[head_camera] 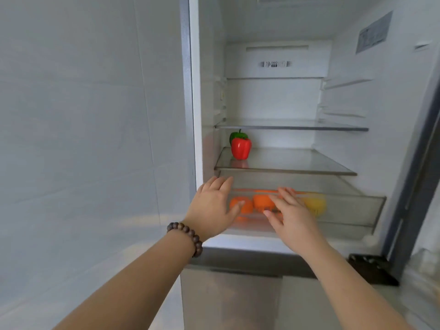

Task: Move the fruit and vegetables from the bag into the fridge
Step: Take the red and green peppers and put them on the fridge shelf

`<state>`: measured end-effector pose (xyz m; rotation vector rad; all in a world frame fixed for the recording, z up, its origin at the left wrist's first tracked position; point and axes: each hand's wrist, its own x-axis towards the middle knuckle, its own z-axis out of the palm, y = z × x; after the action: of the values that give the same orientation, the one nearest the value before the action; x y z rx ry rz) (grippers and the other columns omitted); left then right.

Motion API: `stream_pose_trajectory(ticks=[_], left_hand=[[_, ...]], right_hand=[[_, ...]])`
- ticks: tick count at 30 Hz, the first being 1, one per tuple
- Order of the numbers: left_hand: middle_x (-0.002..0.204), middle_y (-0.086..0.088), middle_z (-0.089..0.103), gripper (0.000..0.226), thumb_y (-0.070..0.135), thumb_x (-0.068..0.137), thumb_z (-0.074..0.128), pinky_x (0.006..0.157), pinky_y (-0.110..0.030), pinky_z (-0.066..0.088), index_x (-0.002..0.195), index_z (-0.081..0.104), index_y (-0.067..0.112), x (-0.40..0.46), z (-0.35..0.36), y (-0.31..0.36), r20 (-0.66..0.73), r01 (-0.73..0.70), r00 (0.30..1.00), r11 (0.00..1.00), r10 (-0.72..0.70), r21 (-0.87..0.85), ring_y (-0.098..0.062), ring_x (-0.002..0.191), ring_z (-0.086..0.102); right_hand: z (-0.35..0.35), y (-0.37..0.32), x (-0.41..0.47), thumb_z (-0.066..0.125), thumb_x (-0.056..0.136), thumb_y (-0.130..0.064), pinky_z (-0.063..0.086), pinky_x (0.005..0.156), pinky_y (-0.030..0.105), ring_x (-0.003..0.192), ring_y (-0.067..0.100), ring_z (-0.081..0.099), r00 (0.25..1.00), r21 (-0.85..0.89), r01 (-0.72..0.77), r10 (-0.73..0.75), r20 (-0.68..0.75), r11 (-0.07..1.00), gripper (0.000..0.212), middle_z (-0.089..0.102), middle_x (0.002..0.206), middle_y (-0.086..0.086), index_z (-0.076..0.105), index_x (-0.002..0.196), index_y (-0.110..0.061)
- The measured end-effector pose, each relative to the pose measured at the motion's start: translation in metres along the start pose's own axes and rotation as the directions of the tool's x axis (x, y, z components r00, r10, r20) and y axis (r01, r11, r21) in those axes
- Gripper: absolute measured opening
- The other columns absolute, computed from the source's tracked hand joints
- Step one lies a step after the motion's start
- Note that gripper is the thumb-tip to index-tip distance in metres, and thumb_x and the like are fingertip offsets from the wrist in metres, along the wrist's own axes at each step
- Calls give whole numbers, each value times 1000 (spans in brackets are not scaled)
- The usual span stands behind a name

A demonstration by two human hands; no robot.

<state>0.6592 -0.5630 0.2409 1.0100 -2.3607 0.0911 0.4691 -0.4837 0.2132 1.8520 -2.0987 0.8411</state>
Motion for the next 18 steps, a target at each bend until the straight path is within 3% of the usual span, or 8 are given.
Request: stream_pose_trajectory(ticks=[10, 18], left_hand=[[157, -4, 17, 68, 54, 94, 32, 119, -36, 4, 149, 14, 18, -161, 17, 13, 152, 254, 955, 967, -255, 29, -21, 146, 8], [157, -5, 17, 69, 55, 94, 29, 120, -36, 7, 150, 13, 17, -279, 33, 30, 160, 580, 794, 810, -587, 92, -21, 146, 7]], right_hand=[[31, -46, -125, 44, 95, -36, 15, 118, 33, 144, 12, 16, 978, 93, 12, -31, 205, 996, 51, 27, 154, -2, 36, 142, -18], [86, -79, -203, 49, 94, -31, 23, 115, 34, 141, 19, 26, 909, 260, 111, -204, 364, 959, 46, 35, 149, 4, 45, 136, -15]])
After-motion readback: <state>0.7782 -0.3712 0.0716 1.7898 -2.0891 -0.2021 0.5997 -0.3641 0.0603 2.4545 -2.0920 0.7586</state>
